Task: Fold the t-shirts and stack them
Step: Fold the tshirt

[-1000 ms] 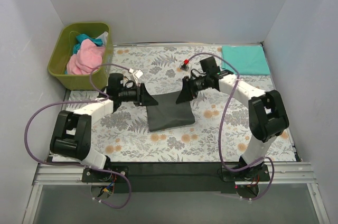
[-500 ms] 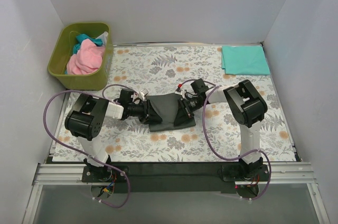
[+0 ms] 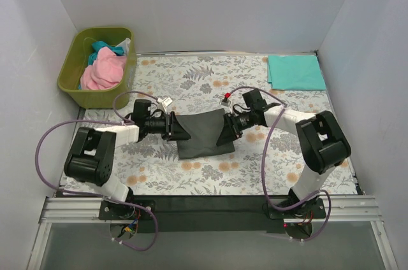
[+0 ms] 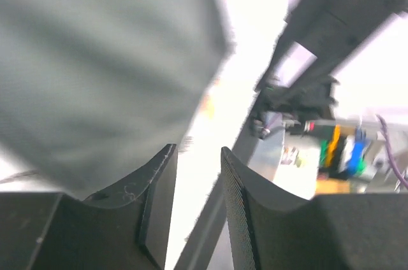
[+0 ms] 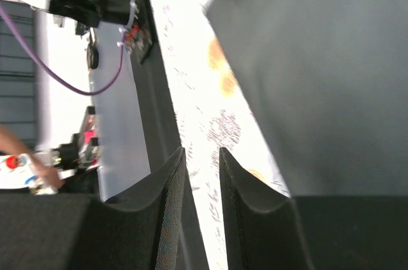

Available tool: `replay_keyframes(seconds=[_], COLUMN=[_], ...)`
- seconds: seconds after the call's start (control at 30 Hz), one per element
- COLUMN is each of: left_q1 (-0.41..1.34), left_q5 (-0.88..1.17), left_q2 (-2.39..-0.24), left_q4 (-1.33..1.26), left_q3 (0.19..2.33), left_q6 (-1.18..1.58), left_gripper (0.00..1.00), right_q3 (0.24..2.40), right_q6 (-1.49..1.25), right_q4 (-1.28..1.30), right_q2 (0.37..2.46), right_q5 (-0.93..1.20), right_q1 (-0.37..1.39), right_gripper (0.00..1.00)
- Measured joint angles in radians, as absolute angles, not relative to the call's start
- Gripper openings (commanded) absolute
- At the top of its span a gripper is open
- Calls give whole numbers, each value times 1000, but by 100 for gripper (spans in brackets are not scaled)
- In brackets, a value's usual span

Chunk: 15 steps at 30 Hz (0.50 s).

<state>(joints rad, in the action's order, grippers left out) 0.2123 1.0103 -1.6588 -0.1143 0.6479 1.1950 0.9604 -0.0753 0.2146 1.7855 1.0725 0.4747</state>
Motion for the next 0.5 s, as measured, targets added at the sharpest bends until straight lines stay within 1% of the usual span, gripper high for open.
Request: replay_keyframes(seconds=[0.1,0.2,0.33,0.43,0.5], left_q1=[244,291,331,308,278], left_q5=[1049,1071,1065,1027,1055], left_q2=[-1539,-1514,-1634,-1745,-1801], left_q4=[-140,-217,-235,-190,-155], left_q3=[642,598,535,535,560], left_q6=[1215,1267,1317,1301,1285], left_gripper=[33,33,31,30,30], right_q3=[952,947,934,918,918], right_q6=[-75,-78,-78,-77,-88], right_q4=[193,159,149,150,154], right_q2=[1687,1709,1849,1949,1980], right_q5=[1074,1076,1073,1061,1093], right_q1=[473,473,471,466,463], right_gripper=[30,30,28,28,28])
